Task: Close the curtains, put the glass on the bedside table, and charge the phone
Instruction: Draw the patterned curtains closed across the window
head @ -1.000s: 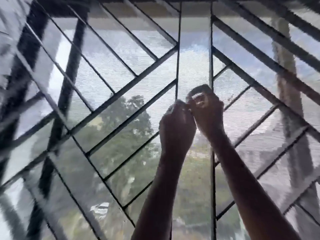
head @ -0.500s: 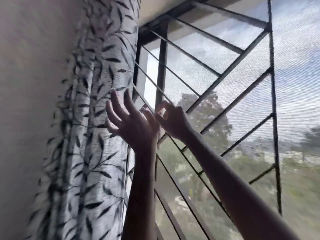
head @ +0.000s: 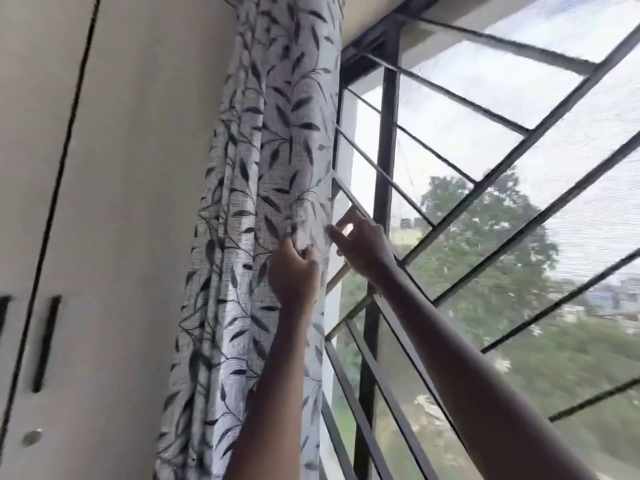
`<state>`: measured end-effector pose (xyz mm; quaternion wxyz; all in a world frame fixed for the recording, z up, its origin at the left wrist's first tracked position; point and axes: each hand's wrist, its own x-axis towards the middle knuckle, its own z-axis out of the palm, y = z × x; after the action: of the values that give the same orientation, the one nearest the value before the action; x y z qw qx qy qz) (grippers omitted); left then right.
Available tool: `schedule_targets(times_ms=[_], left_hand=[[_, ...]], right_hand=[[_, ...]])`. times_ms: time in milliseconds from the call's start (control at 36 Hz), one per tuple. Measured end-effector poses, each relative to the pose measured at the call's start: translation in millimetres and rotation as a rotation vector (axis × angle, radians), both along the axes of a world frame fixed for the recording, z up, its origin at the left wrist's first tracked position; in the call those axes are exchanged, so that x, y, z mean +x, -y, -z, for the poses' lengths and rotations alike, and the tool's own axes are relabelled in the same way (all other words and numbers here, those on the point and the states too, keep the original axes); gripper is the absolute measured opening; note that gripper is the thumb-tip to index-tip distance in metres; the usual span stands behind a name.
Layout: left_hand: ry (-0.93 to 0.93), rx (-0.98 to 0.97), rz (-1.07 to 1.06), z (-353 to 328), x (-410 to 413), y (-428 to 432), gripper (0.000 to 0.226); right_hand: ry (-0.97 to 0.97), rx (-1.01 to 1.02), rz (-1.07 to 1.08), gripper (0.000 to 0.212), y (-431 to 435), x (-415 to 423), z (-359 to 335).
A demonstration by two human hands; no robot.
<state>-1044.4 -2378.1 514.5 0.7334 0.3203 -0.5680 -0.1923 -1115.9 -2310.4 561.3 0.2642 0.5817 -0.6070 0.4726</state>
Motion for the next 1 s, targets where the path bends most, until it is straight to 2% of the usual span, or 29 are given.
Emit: schedule_targets(times_ms=[167, 278, 361, 417, 528, 583, 611, 667, 722, 778, 861, 944, 1000], left_hand=[[0.078, -0.04, 0.071, 1, -23, -12, 0.036], [0.141, -0.04, 0.067, 0, -38, -28, 0.042], [0.112, -0.04, 0.095, 0, -47, -36, 0.037], [0.1, -0.048, 0.104, -3, -51, -43, 0.031], [0.169, -0.125, 0.119, -4, -53, -50, 0.023], [0.171, -0.181, 0.158, 2, -50, -49, 0.02], [0.152, -0.22, 0.188, 7, -48, -44, 0.025], [0.023, -0.331, 0.307, 17, -42, -33, 0.03], [-0.162, -0.436, 0.264, 23, -35, -16, 0.032], [-0.264, -0.393, 0.087, 22, -25, 1, 0.044], [-0.336, -0.099, -0.143, 17, -6, 20, 0.044], [-0.237, 0.021, -0.001, 17, 5, 47, 0.062], [-0.143, 0.007, 0.134, 18, 7, 69, 0.052]], right_hand=[[0.039, -0.048, 0.013, 0.047, 7, 2, -14], [-0.024, -0.051, 0.239, 0.06, 4, -6, -20], [-0.051, -0.055, 0.359, 0.074, -4, -10, -23], [-0.086, -0.044, 0.41, 0.07, -9, -12, -28], [-0.11, -0.082, 0.416, 0.037, -18, -16, -31], [-0.113, -0.092, 0.417, 0.035, -23, -15, -28], [-0.124, -0.093, 0.418, 0.037, -25, -15, -26], [-0.146, -0.092, 0.396, 0.038, -27, -17, -24], [-0.144, -0.11, 0.382, 0.032, -30, -21, -25], [-0.133, -0.124, 0.389, 0.025, -31, -24, -27], [-0.111, -0.099, 0.404, 0.022, -28, -27, -27], [-0.087, -0.09, 0.415, 0.021, -21, -23, -26], [-0.065, -0.078, 0.415, 0.02, -10, -17, -24]])
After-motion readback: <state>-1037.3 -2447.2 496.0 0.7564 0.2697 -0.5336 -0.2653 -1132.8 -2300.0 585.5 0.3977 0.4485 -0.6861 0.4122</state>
